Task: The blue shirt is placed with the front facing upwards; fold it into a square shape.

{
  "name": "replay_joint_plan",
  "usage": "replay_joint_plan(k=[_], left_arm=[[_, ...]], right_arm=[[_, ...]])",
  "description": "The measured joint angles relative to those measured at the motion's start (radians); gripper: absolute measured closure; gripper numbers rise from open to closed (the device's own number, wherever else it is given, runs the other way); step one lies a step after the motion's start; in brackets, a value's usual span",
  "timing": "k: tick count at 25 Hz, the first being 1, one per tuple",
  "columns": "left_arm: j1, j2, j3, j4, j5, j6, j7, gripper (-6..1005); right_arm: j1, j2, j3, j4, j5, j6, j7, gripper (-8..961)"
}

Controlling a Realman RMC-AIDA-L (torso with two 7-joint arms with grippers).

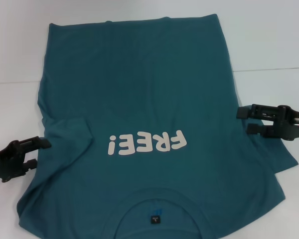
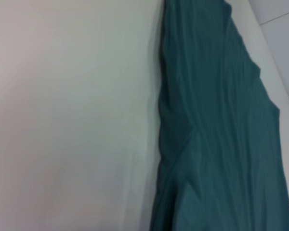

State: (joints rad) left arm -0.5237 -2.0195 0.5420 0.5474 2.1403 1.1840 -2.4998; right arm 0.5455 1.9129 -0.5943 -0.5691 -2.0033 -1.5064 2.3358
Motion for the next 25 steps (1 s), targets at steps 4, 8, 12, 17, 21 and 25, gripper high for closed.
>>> replay_joint_plan(k=[4, 8, 12, 17, 21, 25], left_arm=[[-0.002, -0.006, -0.002, 0.008, -0.002, 0.000, 0.000, 237], [-0.011, -0.009, 0.002, 0.001, -0.002, -0.006, 0.001, 236], [-0.026, -0.012, 0.006, -0.006, 0.000, 0.004, 0.006, 237], [-0.028, -0.026, 0.007, 0.002, -0.002, 0.054, 0.019, 237], [-0.014, -0.037, 0.007, 0.003, -0.002, 0.083, 0.039, 236], [-0.003, -0.042, 0.005, 0.004, -0.002, 0.114, 0.058, 236]], right_arm=[[-0.002, 0.000, 0.005, 0.000, 0.000, 0.000, -0.004, 40], [-0.002, 0.000, 0.010, 0.000, 0.000, 0.000, -0.006, 40], [-0.003, 0.000, 0.010, 0.000, 0.000, 0.000, -0.006, 40], [-0.003, 0.000, 0.010, 0.000, 0.000, -0.001, -0.007, 40], [-0.002, 0.000, 0.010, 0.000, 0.000, -0.002, -0.007, 40], [-0.002, 0.000, 0.011, 0.000, 0.000, -0.003, -0.007, 40]])
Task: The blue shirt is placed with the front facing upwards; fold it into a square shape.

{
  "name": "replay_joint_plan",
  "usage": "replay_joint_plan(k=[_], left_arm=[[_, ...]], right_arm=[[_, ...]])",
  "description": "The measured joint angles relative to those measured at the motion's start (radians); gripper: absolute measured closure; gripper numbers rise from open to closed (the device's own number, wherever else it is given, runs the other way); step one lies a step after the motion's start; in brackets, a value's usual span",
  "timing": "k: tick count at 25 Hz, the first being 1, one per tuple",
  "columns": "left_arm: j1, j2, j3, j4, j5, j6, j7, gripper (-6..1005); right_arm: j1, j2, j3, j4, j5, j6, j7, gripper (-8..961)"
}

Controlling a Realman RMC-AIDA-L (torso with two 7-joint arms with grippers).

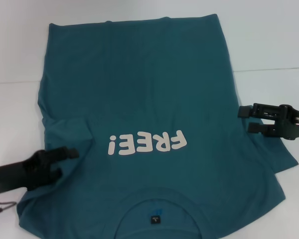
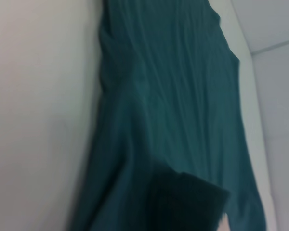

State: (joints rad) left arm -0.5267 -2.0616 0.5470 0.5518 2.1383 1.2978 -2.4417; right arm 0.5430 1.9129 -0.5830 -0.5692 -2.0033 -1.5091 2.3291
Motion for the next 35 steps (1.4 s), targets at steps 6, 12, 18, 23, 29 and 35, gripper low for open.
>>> replay_joint_plan(k=[6, 12, 18, 23, 29, 35], left_arm=[[0.040, -0.062, -0.006, 0.086, -0.014, 0.118, 0.044, 237], [0.062, -0.063, -0.008, 0.115, -0.036, 0.161, 0.077, 237], [0.088, -0.018, -0.011, 0.111, -0.110, 0.322, 0.394, 236], [0.138, -0.037, -0.013, 0.114, -0.123, 0.460, 0.802, 236], [0.187, -0.074, -0.022, 0.110, -0.174, 0.488, 1.026, 236], [0.179, -0.068, -0.073, 0.102, -0.198, 0.497, 0.923, 236]], right_arm=[[0.000, 0.000, 0.000, 0.000, 0.000, 0.000, 0.002, 40], [0.000, 0.000, 0.000, 0.000, 0.000, 0.001, 0.004, 40], [0.000, 0.000, 0.000, -0.002, 0.000, 0.003, -0.006, 40], [-0.001, -0.002, 0.000, -0.008, 0.000, 0.001, -0.026, 40], [-0.002, 0.000, 0.031, -0.008, 0.000, 0.008, -0.053, 40], [-0.013, -0.031, 0.111, -0.002, -0.007, 0.011, -0.008, 40]])
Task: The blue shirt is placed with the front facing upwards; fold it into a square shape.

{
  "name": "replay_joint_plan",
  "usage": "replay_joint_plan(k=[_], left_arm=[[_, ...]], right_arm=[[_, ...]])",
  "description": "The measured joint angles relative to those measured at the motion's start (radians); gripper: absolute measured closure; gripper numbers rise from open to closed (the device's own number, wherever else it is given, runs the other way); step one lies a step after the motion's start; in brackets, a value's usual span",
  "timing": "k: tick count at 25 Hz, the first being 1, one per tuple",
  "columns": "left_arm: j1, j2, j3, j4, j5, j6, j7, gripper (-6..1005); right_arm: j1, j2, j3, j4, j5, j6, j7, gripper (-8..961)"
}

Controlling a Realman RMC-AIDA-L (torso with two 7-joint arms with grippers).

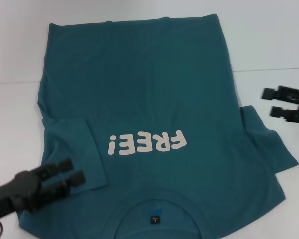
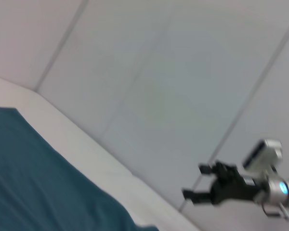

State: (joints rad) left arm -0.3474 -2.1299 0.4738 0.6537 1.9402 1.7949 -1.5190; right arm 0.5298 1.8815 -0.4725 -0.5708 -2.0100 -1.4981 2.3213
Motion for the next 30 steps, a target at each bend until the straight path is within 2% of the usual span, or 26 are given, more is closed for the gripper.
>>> replay_joint_plan(k=[5, 8, 12, 18, 30], left_arm=[[-0.002, 0.000, -0.048, -0.007, -0.032, 0.004, -0.047, 236], [-0.004, -0.003, -0.049, -0.013, -0.046, 0.005, -0.048, 236], [-0.013, -0.006, -0.049, -0.013, -0.051, 0.007, -0.048, 237], [-0.025, -0.007, -0.050, -0.012, -0.053, 0.015, -0.048, 237], [-0.026, -0.009, -0.052, -0.012, -0.063, 0.011, -0.056, 237]], right_arm=[[-0.017, -0.073, -0.004, -0.023, -0.027, -0.004, 0.089, 40], [-0.017, -0.099, -0.004, -0.082, -0.108, -0.012, 0.154, 40], [0.004, -0.105, 0.001, -0.169, -0.230, -0.026, 0.238, 40], [0.033, -0.106, 0.004, -0.200, -0.313, -0.020, 0.282, 40], [0.068, -0.085, -0.040, -0.079, -0.389, 0.131, 0.308, 40]])
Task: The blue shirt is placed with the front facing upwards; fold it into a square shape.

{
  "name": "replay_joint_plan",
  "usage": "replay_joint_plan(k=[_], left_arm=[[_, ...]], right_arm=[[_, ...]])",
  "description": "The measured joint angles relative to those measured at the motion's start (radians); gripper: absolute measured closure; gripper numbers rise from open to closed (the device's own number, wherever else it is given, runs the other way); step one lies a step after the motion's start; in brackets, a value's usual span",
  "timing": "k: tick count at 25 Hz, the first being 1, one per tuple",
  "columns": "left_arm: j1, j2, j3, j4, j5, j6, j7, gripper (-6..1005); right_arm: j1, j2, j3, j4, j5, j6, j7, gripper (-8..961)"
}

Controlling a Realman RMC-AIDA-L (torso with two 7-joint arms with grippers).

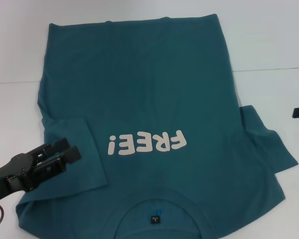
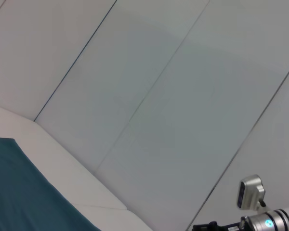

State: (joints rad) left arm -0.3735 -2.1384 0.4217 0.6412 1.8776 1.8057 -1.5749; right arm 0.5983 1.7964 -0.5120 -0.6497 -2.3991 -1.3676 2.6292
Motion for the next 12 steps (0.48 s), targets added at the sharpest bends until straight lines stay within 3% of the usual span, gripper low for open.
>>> replay_joint_plan(k=[6, 12], left_arm=[[-0.003, 0.000, 0.000, -0.010, 0.000, -0.005, -0.001, 236], [0.003, 0.000, 0.000, -0.011, -0.016, -0.006, 0.001, 236]], right_arm=[[0.027, 0.025, -0.029, 0.027, -0.001, 0.043, -0.053, 40], [0.039, 0.036, -0.046, 0.027, -0.001, 0.068, -0.109, 40]])
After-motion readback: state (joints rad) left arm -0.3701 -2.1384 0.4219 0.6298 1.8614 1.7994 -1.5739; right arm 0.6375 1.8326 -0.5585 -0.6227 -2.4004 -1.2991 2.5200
